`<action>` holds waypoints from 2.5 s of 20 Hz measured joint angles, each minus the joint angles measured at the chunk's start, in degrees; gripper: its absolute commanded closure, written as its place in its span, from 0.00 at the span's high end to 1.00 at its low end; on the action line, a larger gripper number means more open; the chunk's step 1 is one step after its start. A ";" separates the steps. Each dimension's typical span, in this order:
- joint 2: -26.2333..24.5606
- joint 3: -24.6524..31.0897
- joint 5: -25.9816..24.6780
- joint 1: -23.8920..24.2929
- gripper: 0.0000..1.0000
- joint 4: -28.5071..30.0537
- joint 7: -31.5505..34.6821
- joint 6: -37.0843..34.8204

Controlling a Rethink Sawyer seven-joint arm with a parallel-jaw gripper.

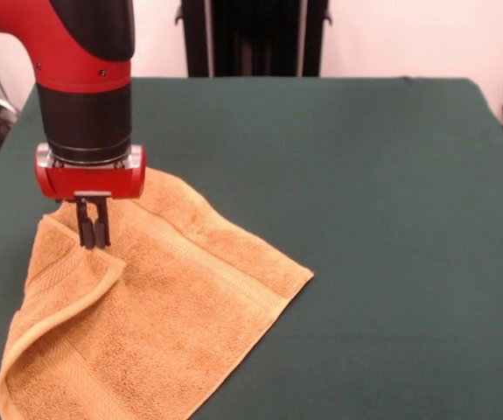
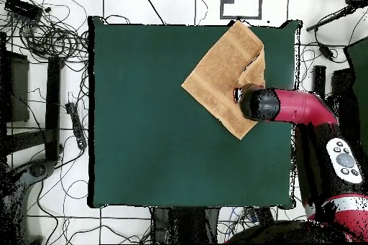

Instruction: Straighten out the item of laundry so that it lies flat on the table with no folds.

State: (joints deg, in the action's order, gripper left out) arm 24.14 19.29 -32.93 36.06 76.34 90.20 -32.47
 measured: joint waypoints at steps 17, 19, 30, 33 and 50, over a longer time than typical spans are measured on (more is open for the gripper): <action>0.00 -0.11 1.10 -0.43 0.00 -0.01 0.00 0.00; 0.00 -0.11 1.11 -0.57 0.00 0.00 0.00 0.00; -0.02 -0.11 1.10 -1.88 0.00 -0.01 0.00 0.00; -0.07 -0.11 1.11 -1.97 0.00 -0.02 0.00 0.00; -0.67 -0.12 1.55 -1.97 0.00 -0.81 0.00 0.00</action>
State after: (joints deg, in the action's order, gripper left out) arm 23.47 19.16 -31.38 34.09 75.53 90.20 -32.47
